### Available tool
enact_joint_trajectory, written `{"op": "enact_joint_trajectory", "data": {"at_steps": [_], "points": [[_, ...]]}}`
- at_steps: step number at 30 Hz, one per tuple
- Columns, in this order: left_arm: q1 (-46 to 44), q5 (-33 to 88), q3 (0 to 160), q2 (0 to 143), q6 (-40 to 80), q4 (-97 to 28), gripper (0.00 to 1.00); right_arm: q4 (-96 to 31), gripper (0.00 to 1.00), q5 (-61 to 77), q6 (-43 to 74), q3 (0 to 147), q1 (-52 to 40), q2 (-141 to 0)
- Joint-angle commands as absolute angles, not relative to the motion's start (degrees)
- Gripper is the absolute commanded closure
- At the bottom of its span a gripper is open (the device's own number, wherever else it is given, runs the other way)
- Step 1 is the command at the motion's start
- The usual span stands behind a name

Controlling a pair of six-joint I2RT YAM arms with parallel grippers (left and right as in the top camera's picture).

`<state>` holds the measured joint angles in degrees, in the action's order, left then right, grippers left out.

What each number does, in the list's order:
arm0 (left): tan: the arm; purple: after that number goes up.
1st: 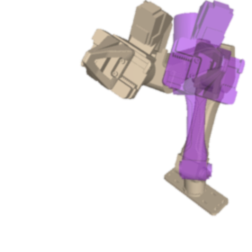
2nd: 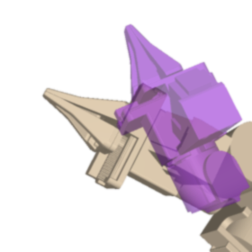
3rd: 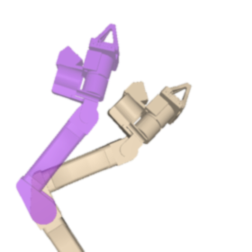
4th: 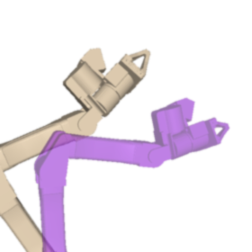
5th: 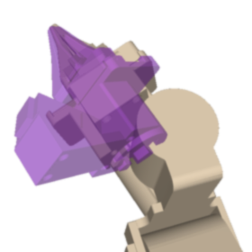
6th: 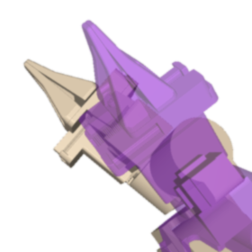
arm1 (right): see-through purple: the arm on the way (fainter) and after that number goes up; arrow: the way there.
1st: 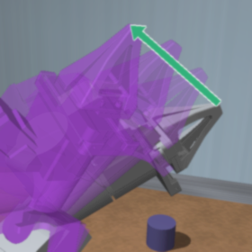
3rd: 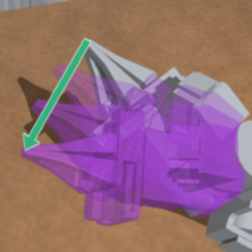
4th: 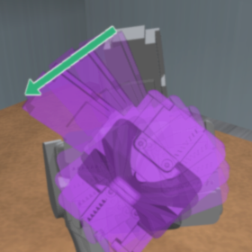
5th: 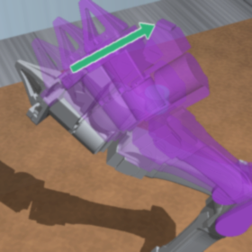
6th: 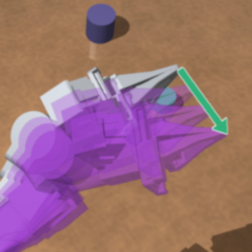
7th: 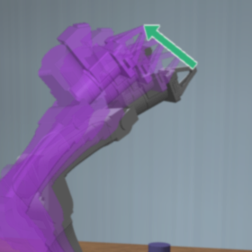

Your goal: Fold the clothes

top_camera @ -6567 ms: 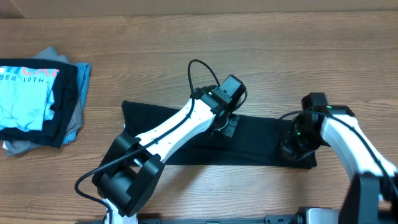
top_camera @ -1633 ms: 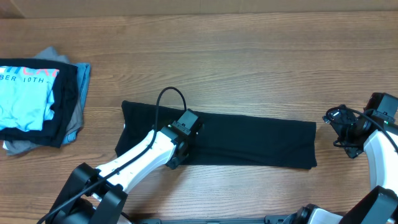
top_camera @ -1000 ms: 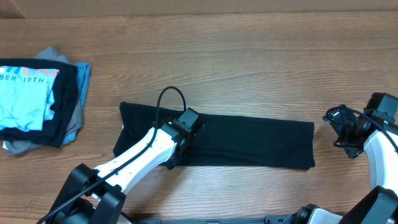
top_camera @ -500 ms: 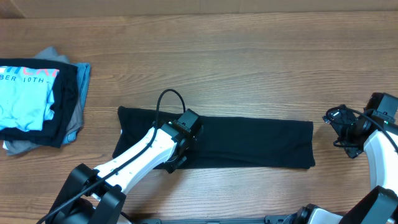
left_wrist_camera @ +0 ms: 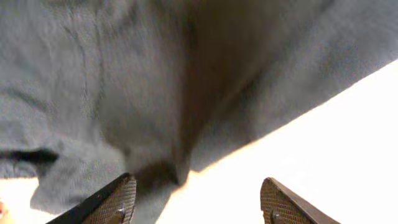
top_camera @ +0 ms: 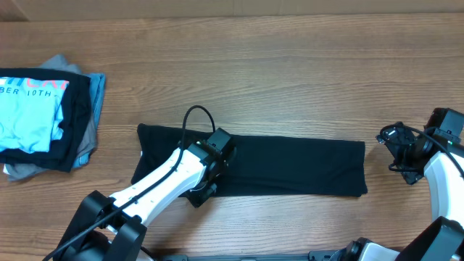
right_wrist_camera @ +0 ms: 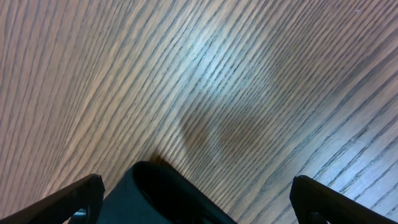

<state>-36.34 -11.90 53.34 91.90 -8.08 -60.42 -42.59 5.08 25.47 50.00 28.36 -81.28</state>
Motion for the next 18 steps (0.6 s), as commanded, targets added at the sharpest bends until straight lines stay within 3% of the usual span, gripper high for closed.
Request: {"op": "enact_joint_trajectory", "data": {"at_steps": [1, 3, 8, 11, 18], "points": [[-36.0, -5.4, 63.0, 91.8, -5.8, -63.1, 0.34, -42.3, 0.00, 4.7, 25.5, 51.0, 28.4, -81.1], [-35.9, -1.4, 68.9, 91.8, -3.6, -63.7, 0.37, -42.3, 0.00, 4.7, 25.5, 51.0, 28.4, -81.1], [-34.9, -0.4, 74.0, 91.8, 2.9, -63.5, 0.76, -42.3, 0.00, 4.7, 25.5, 51.0, 28.4, -81.1], [-33.8, 0.8, 72.1, 92.2, 8.1, -63.4, 0.87, -42.3, 0.00, 4.7, 25.5, 51.0, 28.4, -81.1], [-32.8, 2.6, 62.0, 94.1, 14.4, -59.7, 0.88, -42.3, 0.00, 4.7, 25.5, 51.0, 28.4, -81.1]]}}
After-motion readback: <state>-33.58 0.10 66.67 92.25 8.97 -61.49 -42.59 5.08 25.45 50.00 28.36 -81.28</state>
